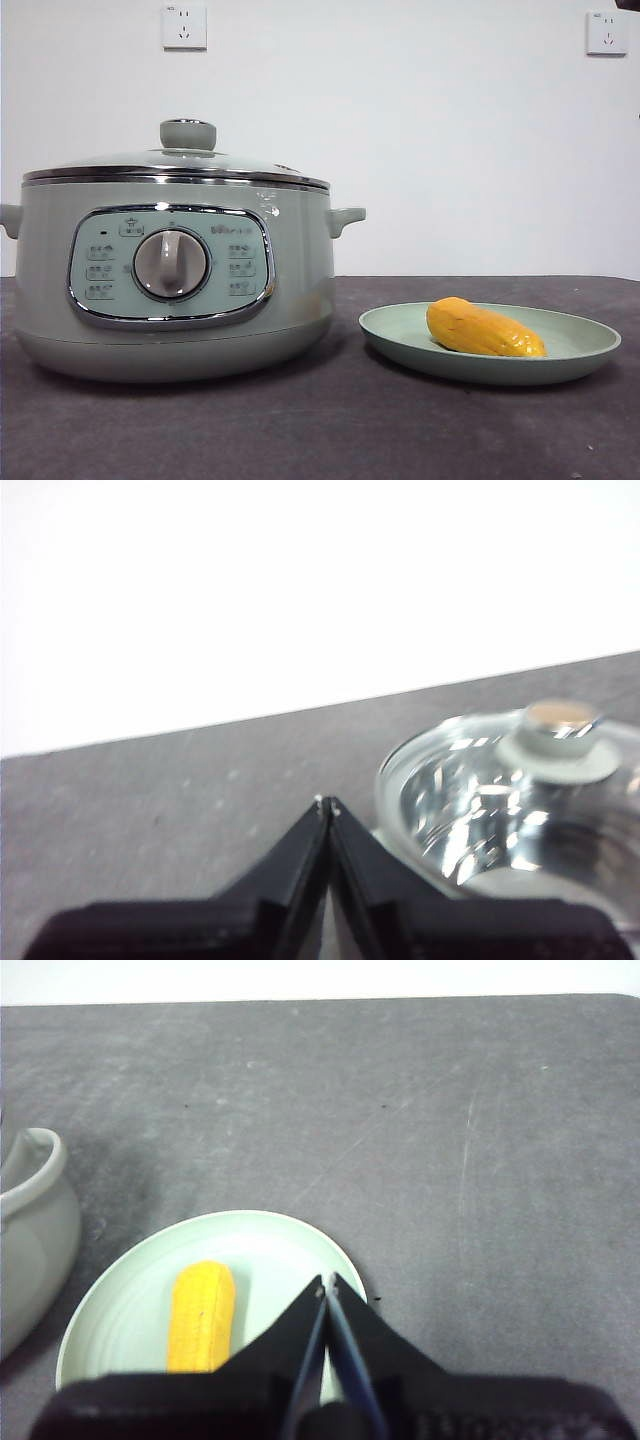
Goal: Take the corn out from the steamer,put the corn on the plate,close the lid
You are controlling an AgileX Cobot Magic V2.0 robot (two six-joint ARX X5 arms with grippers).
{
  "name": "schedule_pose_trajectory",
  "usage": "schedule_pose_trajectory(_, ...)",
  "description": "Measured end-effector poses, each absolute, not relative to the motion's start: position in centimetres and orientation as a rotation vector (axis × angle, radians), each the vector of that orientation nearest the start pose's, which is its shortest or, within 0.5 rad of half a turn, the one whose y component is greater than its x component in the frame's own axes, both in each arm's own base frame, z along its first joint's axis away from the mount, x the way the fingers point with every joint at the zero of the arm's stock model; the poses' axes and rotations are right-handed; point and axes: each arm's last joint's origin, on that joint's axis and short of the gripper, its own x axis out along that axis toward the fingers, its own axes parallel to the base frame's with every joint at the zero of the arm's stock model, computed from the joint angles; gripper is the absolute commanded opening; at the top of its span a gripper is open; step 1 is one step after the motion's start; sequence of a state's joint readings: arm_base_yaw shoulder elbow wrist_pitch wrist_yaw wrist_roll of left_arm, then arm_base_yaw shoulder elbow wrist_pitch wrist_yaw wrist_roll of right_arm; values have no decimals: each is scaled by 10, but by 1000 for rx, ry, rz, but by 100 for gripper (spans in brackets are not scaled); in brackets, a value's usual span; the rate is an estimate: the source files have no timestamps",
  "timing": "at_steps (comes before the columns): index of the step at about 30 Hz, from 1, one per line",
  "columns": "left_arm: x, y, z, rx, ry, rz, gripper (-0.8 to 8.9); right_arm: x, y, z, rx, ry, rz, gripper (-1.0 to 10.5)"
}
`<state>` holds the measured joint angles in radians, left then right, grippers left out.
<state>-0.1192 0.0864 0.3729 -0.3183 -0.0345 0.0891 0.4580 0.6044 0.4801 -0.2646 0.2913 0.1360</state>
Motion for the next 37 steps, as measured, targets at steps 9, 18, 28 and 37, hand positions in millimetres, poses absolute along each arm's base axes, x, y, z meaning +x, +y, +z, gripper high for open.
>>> schedule_pose_trajectory(9,95,-3,174,90,163,-23,-3,130,55,245,-13,385,138,2)
schedule_pose_trajectory(18,96,-3,150,37,189,-21,-3,130,55,245,-13,385,139,2)
schedule_pose_trajectory(28,95,-3,151,-5,172,-15,-3,130,55,245,-13,385,139,2)
schedule_pose_trajectory(37,95,-3,151,-7,172,-15,-3,130,55,245,-13,384,139,2)
